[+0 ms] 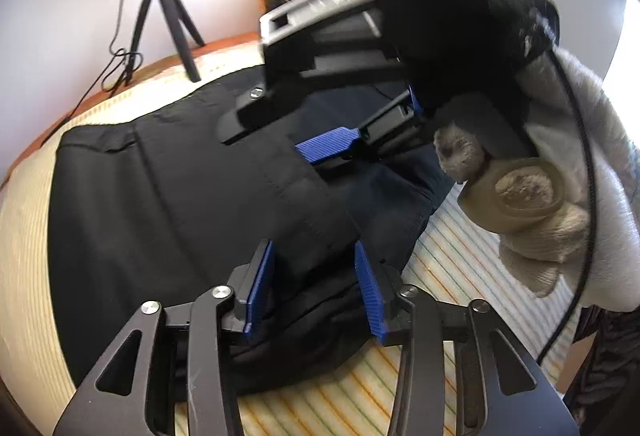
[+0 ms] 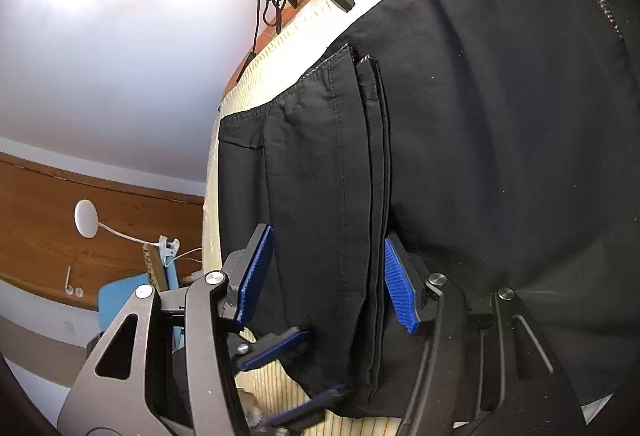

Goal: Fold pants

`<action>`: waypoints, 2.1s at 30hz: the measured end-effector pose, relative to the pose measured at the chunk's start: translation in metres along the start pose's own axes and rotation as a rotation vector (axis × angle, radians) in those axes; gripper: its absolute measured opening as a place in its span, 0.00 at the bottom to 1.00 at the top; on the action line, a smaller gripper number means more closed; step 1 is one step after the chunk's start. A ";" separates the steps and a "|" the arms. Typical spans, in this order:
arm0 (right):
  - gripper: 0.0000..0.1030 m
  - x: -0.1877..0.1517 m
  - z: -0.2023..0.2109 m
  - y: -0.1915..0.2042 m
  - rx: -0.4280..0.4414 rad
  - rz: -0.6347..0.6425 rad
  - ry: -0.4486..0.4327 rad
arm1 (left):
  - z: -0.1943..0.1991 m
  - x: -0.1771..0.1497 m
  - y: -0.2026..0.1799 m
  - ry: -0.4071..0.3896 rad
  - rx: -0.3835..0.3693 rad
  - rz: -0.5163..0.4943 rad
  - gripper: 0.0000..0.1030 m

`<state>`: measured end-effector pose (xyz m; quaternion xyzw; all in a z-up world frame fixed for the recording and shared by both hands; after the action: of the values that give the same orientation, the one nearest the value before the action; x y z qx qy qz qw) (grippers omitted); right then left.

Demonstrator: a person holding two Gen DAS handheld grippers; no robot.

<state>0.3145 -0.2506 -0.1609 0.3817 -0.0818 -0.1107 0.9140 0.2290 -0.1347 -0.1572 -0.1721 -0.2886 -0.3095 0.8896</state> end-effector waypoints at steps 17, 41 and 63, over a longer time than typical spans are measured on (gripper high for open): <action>0.53 -0.002 -0.004 0.003 -0.015 0.030 -0.014 | 0.018 -0.004 -0.004 -0.048 -0.040 -0.018 0.05; 0.05 -0.009 0.041 0.026 -0.238 0.287 -0.154 | 0.099 -0.024 0.103 -0.137 0.161 0.293 0.33; 0.04 0.006 0.136 -0.055 -0.373 0.181 -0.317 | 0.037 0.021 0.062 -0.092 0.174 0.128 0.33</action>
<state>0.2811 -0.3823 -0.1056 0.1754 -0.2363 -0.1001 0.9505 0.2675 -0.0801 -0.1231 -0.1265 -0.3432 -0.2176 0.9049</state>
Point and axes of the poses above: each gripper's, at about its wrist camera, not at the fingertips, and z roughly against the way its jaws point, y to its left, x to its top, the point moved 2 cm from there along -z, roughly the way its jaws point, and after that the axes turned 4 degrees about -x, right-handed, at the moved point
